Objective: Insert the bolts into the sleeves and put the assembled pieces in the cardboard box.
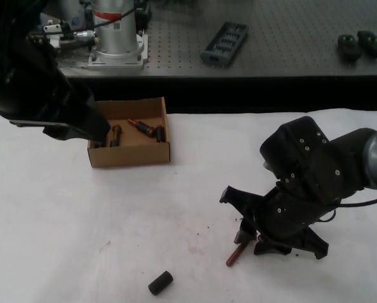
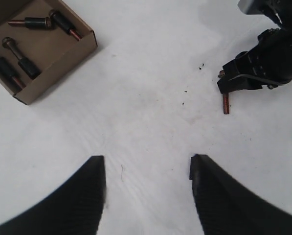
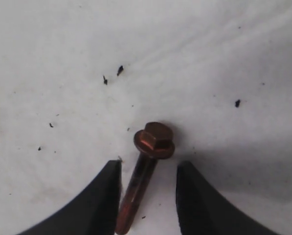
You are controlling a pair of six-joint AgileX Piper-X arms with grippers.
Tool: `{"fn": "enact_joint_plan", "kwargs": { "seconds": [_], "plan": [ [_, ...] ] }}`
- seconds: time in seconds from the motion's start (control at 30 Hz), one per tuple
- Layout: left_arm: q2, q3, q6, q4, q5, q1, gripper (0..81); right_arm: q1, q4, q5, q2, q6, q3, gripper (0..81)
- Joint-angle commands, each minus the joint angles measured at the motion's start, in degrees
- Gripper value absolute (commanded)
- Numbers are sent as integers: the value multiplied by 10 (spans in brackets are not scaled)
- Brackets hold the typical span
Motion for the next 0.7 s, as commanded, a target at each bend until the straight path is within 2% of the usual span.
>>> {"fn": "enact_joint_plan", "kwargs": {
  "seconds": [0.0, 0.23, 0.4, 0.67],
  "plan": [
    [-8, -2, 2, 1, -4, -1, 400, 1, 1, 4, 0, 0, -2, 295],
    [-8, -2, 2, 1, -4, -1, 400, 8, 6, 14, 13, 0, -2, 291],
    [-8, -2, 2, 12, -4, -1, 400, 31, -1, -12, 30, 6, -2, 203],
    [-9, -2, 2, 23, -4, -1, 400, 54, -64, -4, 33, 56, -2, 196]
  ]
}}
